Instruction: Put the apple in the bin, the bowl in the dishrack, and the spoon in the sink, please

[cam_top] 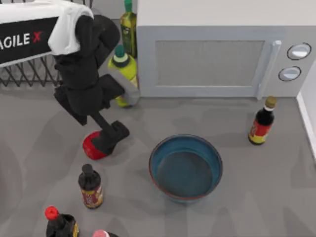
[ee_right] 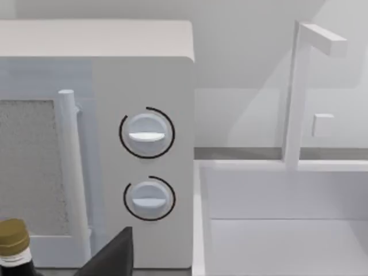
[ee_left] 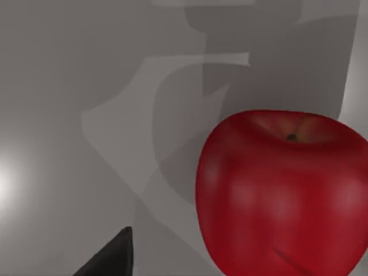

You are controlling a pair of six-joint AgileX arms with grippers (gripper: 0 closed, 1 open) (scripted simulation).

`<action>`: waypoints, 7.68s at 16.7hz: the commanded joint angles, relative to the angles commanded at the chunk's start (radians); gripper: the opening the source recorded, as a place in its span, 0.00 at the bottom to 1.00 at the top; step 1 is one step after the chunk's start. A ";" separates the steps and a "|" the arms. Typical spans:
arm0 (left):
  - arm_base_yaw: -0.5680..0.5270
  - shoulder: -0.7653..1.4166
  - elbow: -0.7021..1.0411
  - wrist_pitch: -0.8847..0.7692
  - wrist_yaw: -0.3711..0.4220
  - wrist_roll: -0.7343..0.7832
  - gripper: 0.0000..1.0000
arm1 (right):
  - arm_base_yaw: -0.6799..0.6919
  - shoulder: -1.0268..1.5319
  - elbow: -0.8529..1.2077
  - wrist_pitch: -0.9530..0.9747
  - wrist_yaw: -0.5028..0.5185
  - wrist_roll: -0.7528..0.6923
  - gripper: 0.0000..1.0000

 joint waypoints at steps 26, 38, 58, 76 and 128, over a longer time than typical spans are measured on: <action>0.001 0.078 -0.102 0.181 0.000 0.001 0.00 | 0.000 0.000 0.000 0.000 0.000 0.000 1.00; -0.024 0.048 -0.084 0.131 -0.023 0.006 0.00 | 0.000 0.000 0.000 0.000 0.000 0.000 1.00; 0.068 -0.081 0.132 -0.213 -0.082 -0.063 0.00 | 0.000 0.000 0.000 0.000 0.000 0.000 1.00; 0.557 -0.261 -0.012 -0.252 -0.369 -0.375 0.00 | 0.000 0.000 0.000 0.000 0.000 0.000 1.00; 0.462 -1.610 -1.168 0.761 -0.133 -0.477 1.00 | 0.000 0.000 0.000 0.000 0.000 0.000 1.00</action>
